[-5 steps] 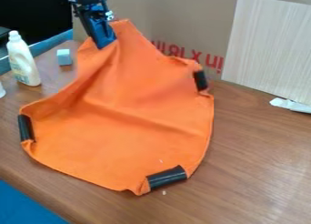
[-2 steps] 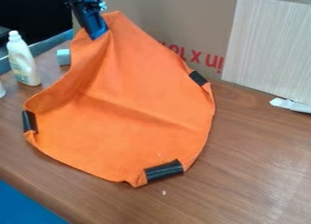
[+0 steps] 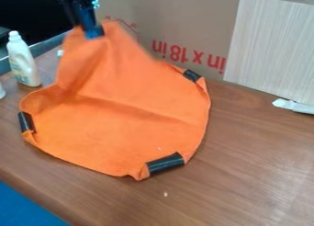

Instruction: Unfold the cloth from bottom right to top left

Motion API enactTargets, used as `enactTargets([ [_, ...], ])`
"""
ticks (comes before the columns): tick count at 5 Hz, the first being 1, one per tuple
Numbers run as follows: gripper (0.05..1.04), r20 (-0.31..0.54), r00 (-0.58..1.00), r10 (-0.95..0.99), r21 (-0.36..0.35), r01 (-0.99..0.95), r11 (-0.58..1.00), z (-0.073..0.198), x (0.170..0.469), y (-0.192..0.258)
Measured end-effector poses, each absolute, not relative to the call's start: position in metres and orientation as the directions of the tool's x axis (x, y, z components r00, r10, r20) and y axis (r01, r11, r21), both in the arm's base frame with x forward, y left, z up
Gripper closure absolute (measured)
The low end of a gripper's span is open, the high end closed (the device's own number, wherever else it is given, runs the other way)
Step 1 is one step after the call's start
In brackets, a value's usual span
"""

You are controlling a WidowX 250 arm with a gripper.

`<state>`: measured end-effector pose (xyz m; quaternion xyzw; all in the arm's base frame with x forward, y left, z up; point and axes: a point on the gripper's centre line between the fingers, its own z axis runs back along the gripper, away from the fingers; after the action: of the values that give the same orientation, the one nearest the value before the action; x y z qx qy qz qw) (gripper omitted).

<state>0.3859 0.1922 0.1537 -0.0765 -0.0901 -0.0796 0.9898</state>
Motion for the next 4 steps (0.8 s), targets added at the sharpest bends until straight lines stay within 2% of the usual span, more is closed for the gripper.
enactTargets([
  [1,0.361,0.194,0.969,-0.155,-0.127,0.182,0.975,0.163,0.386,0.198],
  [2,0.112,0.189,0.969,-0.158,-0.123,0.183,0.975,0.166,0.388,0.201],
  [3,0.082,0.201,0.968,-0.151,-0.117,0.177,0.977,0.167,0.386,0.208],
  [4,0.084,0.232,0.961,-0.154,-0.149,0.192,0.970,0.174,0.375,0.200],
])
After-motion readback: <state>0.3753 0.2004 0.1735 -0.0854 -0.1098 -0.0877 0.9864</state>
